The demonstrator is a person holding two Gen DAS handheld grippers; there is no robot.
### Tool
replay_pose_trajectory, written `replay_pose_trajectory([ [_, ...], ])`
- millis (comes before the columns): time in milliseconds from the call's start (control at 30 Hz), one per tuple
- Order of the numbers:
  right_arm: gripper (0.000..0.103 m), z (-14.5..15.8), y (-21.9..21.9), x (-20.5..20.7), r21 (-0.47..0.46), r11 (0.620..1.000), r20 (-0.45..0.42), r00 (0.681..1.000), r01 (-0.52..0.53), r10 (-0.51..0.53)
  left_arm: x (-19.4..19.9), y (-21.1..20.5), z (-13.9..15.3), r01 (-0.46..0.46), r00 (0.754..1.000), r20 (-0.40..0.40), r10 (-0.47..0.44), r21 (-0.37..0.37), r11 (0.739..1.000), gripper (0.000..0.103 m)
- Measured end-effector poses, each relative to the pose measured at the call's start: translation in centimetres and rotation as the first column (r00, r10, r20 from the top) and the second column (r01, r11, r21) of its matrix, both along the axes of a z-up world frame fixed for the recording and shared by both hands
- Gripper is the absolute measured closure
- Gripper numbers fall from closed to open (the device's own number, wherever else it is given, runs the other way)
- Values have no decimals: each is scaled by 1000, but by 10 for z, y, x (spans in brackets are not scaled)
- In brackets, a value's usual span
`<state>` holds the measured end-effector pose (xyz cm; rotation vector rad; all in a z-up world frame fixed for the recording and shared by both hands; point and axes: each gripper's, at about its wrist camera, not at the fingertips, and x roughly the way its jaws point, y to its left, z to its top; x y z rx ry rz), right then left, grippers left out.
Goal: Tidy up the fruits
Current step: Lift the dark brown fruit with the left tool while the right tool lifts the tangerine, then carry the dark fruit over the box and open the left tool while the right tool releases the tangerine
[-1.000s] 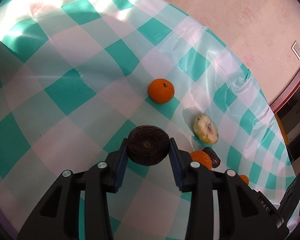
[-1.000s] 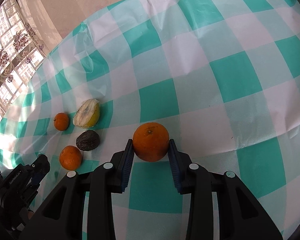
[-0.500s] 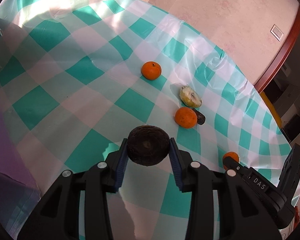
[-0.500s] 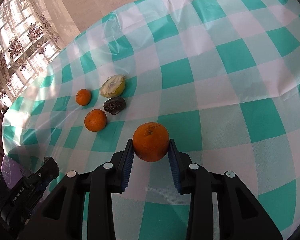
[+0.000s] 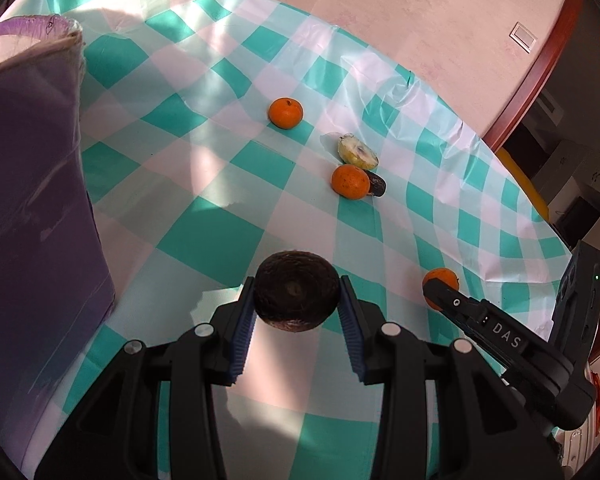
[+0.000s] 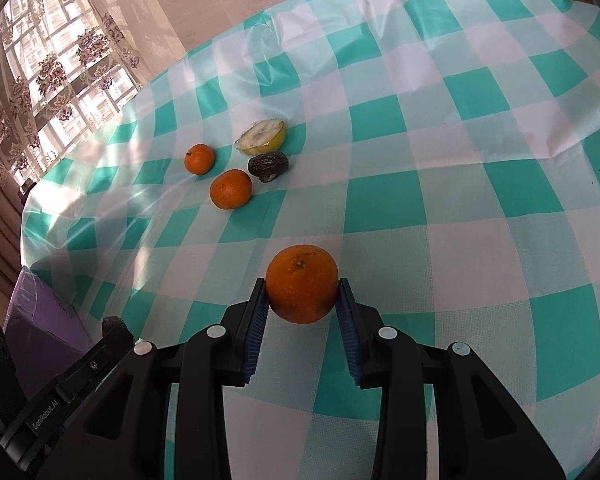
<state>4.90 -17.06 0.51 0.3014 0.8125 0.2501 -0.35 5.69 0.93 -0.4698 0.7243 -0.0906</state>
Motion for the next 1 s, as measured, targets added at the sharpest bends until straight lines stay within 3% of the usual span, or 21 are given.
replay_pose_trajectory([
  [1000, 68, -2, 40, -71, -18, 989, 6, 989, -147, 148, -84, 14, 8, 50, 993, 105, -53, 38, 998, 63],
])
